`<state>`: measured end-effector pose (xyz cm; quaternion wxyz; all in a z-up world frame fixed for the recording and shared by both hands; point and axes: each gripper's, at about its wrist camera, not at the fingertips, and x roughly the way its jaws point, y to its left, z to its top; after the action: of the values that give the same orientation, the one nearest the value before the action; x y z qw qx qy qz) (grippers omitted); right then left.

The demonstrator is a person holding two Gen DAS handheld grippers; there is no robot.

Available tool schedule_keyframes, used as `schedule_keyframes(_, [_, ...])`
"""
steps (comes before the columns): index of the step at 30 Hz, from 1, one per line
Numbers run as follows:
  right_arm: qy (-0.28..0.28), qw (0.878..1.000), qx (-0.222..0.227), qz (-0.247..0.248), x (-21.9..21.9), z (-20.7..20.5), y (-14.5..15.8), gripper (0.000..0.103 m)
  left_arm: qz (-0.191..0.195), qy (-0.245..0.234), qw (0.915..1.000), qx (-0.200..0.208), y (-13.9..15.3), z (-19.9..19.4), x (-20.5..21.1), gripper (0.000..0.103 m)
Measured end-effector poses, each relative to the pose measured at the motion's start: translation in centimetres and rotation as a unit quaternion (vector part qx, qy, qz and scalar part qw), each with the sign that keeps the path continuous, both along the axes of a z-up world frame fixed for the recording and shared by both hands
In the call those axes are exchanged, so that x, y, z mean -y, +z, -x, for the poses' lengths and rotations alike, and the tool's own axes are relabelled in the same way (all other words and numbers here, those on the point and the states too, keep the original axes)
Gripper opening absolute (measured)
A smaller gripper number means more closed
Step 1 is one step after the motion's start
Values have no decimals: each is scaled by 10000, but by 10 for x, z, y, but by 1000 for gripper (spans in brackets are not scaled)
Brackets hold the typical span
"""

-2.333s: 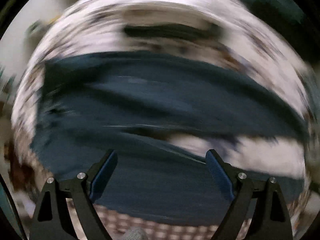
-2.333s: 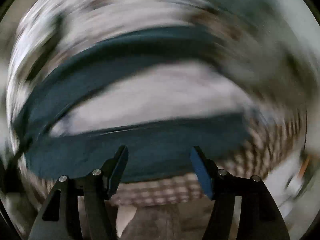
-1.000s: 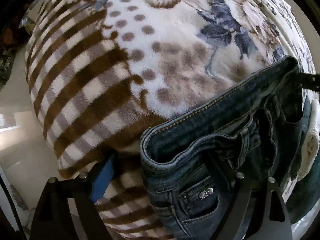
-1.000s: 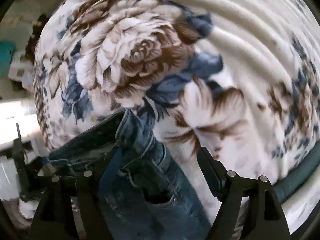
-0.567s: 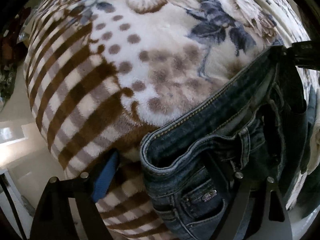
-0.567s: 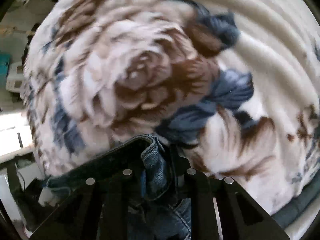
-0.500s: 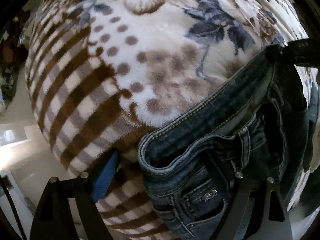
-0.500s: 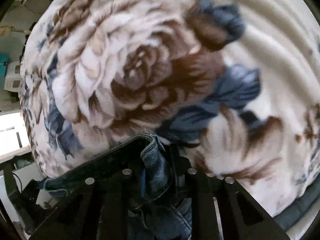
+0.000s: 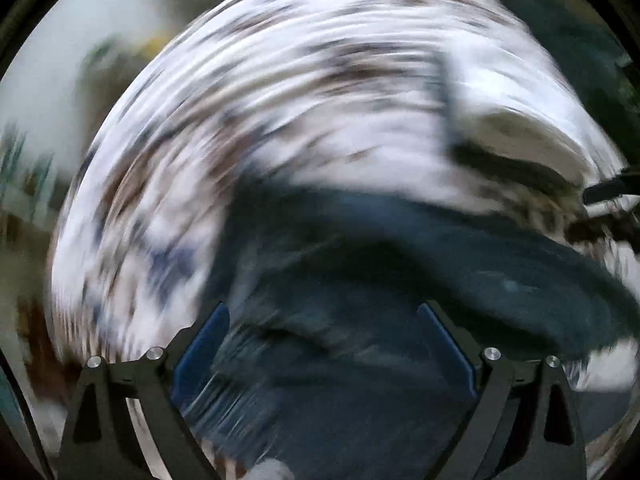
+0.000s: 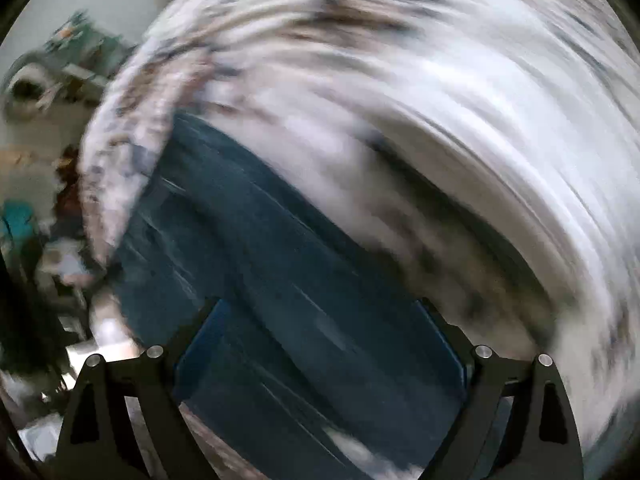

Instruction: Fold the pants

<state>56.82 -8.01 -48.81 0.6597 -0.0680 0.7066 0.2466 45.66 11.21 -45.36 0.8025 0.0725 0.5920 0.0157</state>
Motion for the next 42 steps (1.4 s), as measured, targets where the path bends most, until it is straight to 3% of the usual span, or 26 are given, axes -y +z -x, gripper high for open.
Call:
schedule_keyframes(3, [-588, 9969, -51, 524, 104, 37, -10, 94, -261, -999, 9946, -84, -21, -8, 68, 96])
schedule_keyframes(6, [-839, 9889, -23, 1226, 183, 60, -28, 94, -653, -1901, 9786, -442, -55, -25, 139, 96])
schedule_keyframes(8, [-870, 9843, -63, 1533, 215, 63, -41, 94, -883, -2528, 9602, -795, -84, -31, 183, 96])
schedule_keyframes(10, [-767, 9834, -172, 1638, 231, 65, -59, 94, -1354, -3117, 9347, -1046, -112, -32, 219, 96])
schedule_keyframes(12, [-586, 9821, -278, 1770, 230, 65, -79, 94, -1678, -3482, 9149, -1162, -130, -36, 240, 96])
schedule_keyframes(16, [-145, 9780, -607, 1992, 231, 66, -120, 94, -1861, -3760, 8954, -1491, -152, -45, 250, 96])
schedule_keyframes(19, [180, 9752, -863, 2028, 238, 66, -145, 88, -1768, -3852, 8881, -1780, -167, -51, 245, 96])
schedule_keyframes(20, [271, 9762, -919, 1947, 239, 66, -152, 84, -1703, -3841, 8883, -1857, -170, -53, 242, 96])
schedule_keyframes(21, [291, 9776, -958, 1851, 240, 67, -155, 71, -1646, -3843, 8882, -1908, -172, -54, 240, 94])
schedule_keyframes(22, [265, 9798, -1011, 1708, 240, 66, -157, 56, -1531, -3849, 8886, -1972, -173, -55, 237, 85])
schedule_keyframes(23, [226, 9818, -1056, 1562, 240, 66, -158, 49, -1339, -3843, 8896, -2073, -174, -55, 233, 77])
schedule_keyframes(25, [139, 9847, -997, 1425, 234, 66, -152, 27, -1001, -3927, 8873, -2203, -172, -50, 228, 40])
schedule_keyframes(28, [35, 9876, -773, 1366, 230, 74, -140, 16, -903, -3921, 8904, -2129, -166, -38, 223, 18])
schedule_keyframes(30, [-135, 9891, -542, 1360, 233, 81, -129, 13, -906, -3870, 8970, -1932, -158, -32, 217, 12])
schedule_keyframes(36, [-487, 9891, 24, 1390, 243, 111, -92, 12, -447, -3422, 9313, -1163, -104, -5, 173, 10])
schedule_keyframes(42, [-871, 9807, 721, 1593, 228, 163, -35, 11, 33, -2626, 9625, -686, -42, 59, 114, 10])
